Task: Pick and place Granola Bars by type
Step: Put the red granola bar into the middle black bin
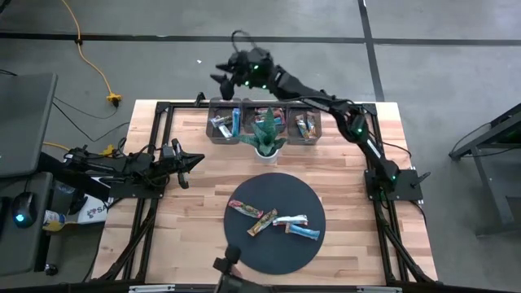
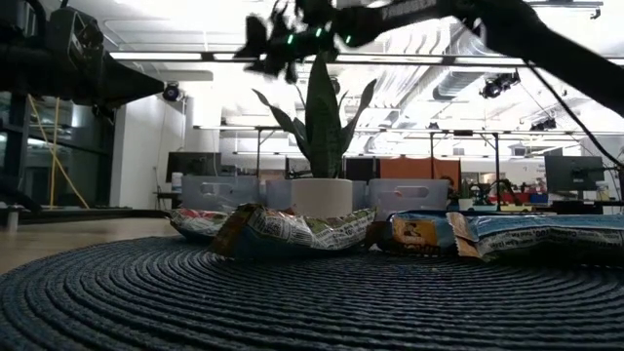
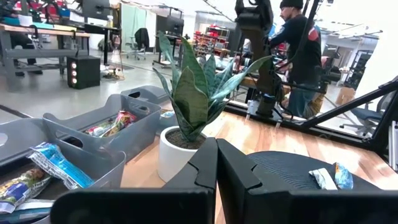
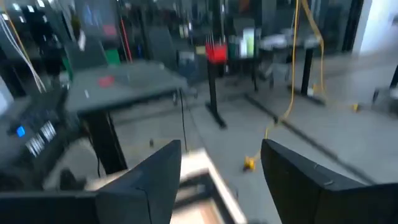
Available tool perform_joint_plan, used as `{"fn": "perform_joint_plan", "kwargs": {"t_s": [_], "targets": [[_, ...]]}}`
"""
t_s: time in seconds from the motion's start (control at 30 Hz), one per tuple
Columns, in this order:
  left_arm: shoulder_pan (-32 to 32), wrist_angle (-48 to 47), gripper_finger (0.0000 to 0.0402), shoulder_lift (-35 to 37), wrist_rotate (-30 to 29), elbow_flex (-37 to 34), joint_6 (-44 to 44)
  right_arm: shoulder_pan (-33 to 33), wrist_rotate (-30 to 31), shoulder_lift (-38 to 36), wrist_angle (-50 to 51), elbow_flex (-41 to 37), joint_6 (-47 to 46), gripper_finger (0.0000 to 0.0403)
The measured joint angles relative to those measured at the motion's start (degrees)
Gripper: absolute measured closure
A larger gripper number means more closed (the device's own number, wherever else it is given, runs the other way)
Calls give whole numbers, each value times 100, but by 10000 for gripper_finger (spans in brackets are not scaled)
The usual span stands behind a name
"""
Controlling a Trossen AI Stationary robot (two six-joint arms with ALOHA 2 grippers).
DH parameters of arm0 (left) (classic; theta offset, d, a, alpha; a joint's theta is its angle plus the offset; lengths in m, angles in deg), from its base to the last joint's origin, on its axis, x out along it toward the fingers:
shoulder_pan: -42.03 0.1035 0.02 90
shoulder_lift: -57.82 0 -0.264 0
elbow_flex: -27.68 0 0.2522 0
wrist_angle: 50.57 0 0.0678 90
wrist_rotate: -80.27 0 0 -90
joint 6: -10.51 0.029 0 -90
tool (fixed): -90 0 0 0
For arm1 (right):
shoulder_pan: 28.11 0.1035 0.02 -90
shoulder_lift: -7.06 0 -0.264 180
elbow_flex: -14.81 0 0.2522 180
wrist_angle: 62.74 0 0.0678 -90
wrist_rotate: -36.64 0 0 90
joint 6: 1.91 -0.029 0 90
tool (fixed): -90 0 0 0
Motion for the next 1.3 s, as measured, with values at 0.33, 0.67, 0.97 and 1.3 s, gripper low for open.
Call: {"fn": "perform_joint_plan", "kwargs": {"t_s": [0.33, 0.67, 0.97, 1.3], "targets": [[0, 0, 400, 0, 2, 2, 0, 71, -516, -1267, 325, 2, -395, 199], [1, 0, 400, 0, 0, 0, 0, 374, -1373, -2081, 2036, 2, -689, 201], [0, 0, 400, 0, 0, 2, 0, 1001, -1792, -2308, 3967, 2, -522, 203], [0, 0, 400, 0, 0, 2, 0, 2419, -1124, -2308, 5656, -2, -413, 205]]}}
